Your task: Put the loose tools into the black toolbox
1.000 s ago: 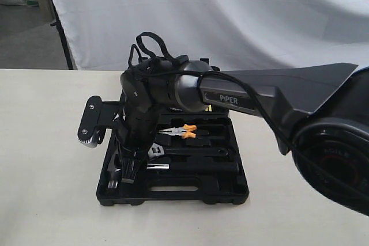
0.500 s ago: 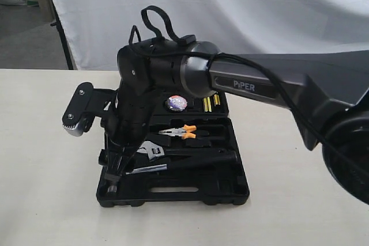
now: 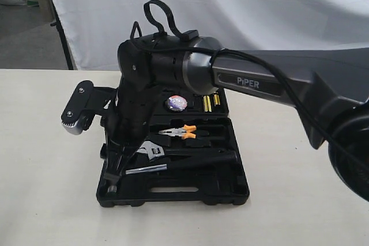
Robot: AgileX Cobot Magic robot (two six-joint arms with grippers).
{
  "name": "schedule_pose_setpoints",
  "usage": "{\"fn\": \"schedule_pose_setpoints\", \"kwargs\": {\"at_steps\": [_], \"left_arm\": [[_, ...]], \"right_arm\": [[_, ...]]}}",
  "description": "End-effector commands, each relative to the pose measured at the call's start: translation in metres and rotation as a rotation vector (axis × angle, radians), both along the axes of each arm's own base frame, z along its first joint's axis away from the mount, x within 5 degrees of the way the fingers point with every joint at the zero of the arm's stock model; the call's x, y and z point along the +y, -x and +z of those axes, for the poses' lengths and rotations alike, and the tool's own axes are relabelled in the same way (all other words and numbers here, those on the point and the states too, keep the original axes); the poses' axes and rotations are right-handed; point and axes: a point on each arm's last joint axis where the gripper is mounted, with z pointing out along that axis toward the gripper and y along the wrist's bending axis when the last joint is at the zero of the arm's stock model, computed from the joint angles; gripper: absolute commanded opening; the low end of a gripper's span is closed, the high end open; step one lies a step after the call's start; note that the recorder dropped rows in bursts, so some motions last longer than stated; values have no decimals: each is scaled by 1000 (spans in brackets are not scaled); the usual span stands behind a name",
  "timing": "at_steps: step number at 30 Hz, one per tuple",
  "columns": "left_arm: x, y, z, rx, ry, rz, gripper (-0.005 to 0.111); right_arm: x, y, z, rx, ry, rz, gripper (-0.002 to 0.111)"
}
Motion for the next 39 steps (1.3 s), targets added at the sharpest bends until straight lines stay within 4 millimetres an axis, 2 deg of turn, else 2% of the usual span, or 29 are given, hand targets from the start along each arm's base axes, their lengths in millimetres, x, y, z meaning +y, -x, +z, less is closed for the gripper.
{"fn": "schedule_pose_setpoints", "kwargs": {"at_steps": [1, 3, 6, 9, 12, 14, 19, 21, 23, 26, 34, 36, 39], "left_arm": [[1, 1, 2, -13, -2, 26, 1], [1, 1, 2, -13, -2, 26, 1], [1, 1, 2, -13, -2, 26, 1], [1, 1, 2, -13, -2, 26, 1], [1, 1, 2, -13, -2, 26, 1], [1, 1, 2, -13, -2, 26, 1], [1, 1, 2, -13, -2, 26, 1], [1, 1, 2, -13, -2, 26, 1], [1, 1, 2, -13, -2, 26, 1], [1, 1, 2, -13, -2, 26, 1], [1, 1, 2, -13, -2, 26, 1], [1, 1, 2, -13, -2, 26, 1], [1, 1, 2, -13, -2, 26, 1]], "right_arm": [[1, -4, 7, -41, -41, -14, 31], [1, -5, 7, -52, -48, -14, 16], [0, -7, 7, -67, -37, -34, 0], [-3, -10, 5, -81, -2, -77, 0], [-7, -12, -8, -68, 60, -92, 0], [-10, -15, -24, -42, 92, -102, 0], [-26, -23, -88, 71, 215, -222, 0], [-30, -21, -100, 100, 266, -225, 0], [-30, -20, -101, 107, 278, -222, 0], [-29, -21, -83, 83, 238, -224, 0], [-25, -23, -3, -26, 39, -249, 0], [-23, -23, 7, -31, -14, -256, 0], [-21, -23, 6, -26, -40, -262, 0]]}}
